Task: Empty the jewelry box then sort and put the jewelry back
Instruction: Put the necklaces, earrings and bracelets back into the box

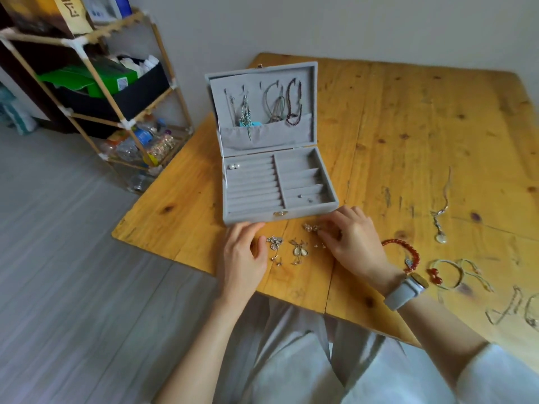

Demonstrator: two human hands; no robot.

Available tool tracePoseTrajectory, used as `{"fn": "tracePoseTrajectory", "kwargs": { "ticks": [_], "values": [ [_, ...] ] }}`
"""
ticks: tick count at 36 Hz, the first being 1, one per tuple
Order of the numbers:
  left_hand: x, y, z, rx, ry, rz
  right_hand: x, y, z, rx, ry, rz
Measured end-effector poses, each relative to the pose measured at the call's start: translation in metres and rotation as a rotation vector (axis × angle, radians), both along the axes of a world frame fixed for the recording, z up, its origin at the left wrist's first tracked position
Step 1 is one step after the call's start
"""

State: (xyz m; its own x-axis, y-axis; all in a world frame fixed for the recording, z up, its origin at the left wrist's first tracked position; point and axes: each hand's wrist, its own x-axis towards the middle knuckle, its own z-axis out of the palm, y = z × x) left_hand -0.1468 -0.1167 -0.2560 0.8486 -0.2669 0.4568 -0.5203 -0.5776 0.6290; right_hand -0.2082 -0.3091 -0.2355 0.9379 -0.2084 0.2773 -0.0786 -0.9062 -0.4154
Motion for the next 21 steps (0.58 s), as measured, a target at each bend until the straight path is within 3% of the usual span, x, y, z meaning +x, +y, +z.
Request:
{"fn": "tracePoseTrajectory", "kwargs": {
  "ticks": [8, 15, 21],
  "values": [
    [0.004, -0.007, 0.009, 0.053, -0.022, -0.082, 0.002, -0.001, -0.004, -0.074, -0.024, -0.015],
    [0.01, -0.042, 0.029, 0.388, -0.149, -0.286, -0.007, -0.008, 0.003, 0.092, -0.058, -0.058],
    [0.013, -0.059, 0.034, 0.556, -0.208, -0.313, -0.017, -0.016, 0.009, 0.256, -0.097, -0.071]
  ]
}}
